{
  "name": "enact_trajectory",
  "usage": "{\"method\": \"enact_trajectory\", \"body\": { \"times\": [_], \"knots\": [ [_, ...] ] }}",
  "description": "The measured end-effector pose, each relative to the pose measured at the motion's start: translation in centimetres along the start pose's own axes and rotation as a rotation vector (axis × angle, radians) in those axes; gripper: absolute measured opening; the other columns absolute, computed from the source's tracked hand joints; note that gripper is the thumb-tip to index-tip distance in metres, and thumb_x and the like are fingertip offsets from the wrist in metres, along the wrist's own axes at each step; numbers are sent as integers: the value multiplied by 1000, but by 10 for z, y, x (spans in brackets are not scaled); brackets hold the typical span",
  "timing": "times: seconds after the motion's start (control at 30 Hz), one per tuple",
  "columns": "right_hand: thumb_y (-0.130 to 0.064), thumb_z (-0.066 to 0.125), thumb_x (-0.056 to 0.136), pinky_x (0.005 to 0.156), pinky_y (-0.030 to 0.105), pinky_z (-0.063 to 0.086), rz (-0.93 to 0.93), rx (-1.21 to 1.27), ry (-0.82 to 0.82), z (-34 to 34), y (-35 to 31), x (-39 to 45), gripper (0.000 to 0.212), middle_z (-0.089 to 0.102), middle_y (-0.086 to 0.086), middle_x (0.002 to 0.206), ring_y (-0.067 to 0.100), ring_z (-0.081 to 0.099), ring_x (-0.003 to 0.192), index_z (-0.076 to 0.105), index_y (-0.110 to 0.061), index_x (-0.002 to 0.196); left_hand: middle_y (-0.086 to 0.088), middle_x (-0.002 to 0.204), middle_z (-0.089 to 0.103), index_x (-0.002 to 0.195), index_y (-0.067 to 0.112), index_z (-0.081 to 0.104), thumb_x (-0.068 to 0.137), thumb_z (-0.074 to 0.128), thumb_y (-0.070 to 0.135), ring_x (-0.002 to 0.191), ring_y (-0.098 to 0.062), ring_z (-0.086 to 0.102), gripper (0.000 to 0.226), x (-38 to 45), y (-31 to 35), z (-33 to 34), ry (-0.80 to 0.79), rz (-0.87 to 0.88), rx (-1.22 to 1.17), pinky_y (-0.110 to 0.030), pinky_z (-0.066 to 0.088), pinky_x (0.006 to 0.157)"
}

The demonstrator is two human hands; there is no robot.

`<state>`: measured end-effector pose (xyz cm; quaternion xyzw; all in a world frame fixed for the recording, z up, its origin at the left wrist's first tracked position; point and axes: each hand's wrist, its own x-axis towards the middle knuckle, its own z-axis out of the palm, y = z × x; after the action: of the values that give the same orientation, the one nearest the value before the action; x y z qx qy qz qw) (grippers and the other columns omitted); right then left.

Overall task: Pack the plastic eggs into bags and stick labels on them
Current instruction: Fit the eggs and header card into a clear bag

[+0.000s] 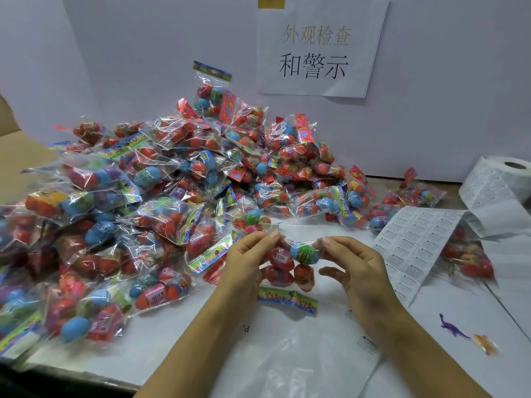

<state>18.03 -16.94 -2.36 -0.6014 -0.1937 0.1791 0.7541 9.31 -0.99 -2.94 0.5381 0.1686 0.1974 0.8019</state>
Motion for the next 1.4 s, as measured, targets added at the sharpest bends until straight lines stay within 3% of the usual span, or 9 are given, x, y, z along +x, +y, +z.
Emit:
{"method": "enact_trajectory", "body": {
  "times": [0.23, 0.37, 0.47, 0.7, 0.9, 1.0, 1.27, 1.4],
  "knots": [
    [-35, 71, 72, 67, 29, 54, 16, 41, -9, 1, 0, 0, 22, 77, 8, 93, 17, 73, 87, 80, -21, 86, 2, 78, 75, 75, 24, 81, 74, 73, 35, 72, -7, 71, 14, 0, 0, 0, -30, 6, -12, -26, 56, 58],
    [-17, 72, 86, 65, 27, 56, -30, -20, 56, -1, 2, 0, 10, 77, 7, 90, 17, 73, 84, 80, -23, 88, 0, 79, 76, 74, 23, 81, 74, 73, 35, 74, -9, 72, 13, 0, -1, 0, -22, 6, 2, -28, 58, 60],
    [-12, 70, 91, 62, 23, 56, -99, -114, 124, -1, 5, 0, 12, 77, 5, 83, 14, 72, 78, 79, -18, 85, -2, 81, 75, 74, 21, 80, 74, 74, 36, 74, -11, 71, 16, 0, -2, 0, -17, 22, 17, -30, 56, 58],
    [-12, 69, 93, 61, 22, 55, -203, -222, 168, -2, 9, -1, 13, 74, 0, 76, 10, 68, 71, 76, -20, 85, -2, 82, 76, 76, 21, 80, 74, 76, 37, 74, -12, 71, 16, 0, -3, 0, -11, 27, 20, -32, 57, 57],
    [-11, 59, 98, 62, 24, 52, -142, -64, -27, 0, 5, -1, 23, 69, 5, 79, 14, 64, 77, 74, -17, 82, 5, 74, 73, 74, 24, 81, 72, 75, 32, 69, -5, 69, 10, 0, 0, 1, -12, -8, -70, -24, 56, 59],
    [-19, 60, 94, 60, 26, 50, -120, -13, -74, 3, 3, -1, 16, 68, 4, 82, 13, 61, 79, 72, -16, 85, 6, 74, 73, 74, 25, 81, 71, 75, 32, 69, -3, 69, 10, 0, 0, 1, -17, -5, -75, -23, 56, 60],
    [-9, 52, 102, 59, 29, 45, -98, -66, -35, 1, 6, 1, 21, 70, 4, 85, 16, 61, 81, 71, -12, 92, 3, 80, 74, 77, 25, 81, 73, 75, 34, 75, -7, 71, 11, -1, 0, 1, -7, 6, -42, -31, 57, 68],
    [-29, 60, 99, 59, 25, 49, -119, -91, -19, 2, 5, -2, 19, 72, 3, 87, 12, 64, 80, 74, -17, 95, -3, 95, 79, 82, 26, 81, 76, 74, 33, 86, -11, 75, 11, -3, 1, 1, -2, 30, -23, -29, 59, 61]
  ]
}}
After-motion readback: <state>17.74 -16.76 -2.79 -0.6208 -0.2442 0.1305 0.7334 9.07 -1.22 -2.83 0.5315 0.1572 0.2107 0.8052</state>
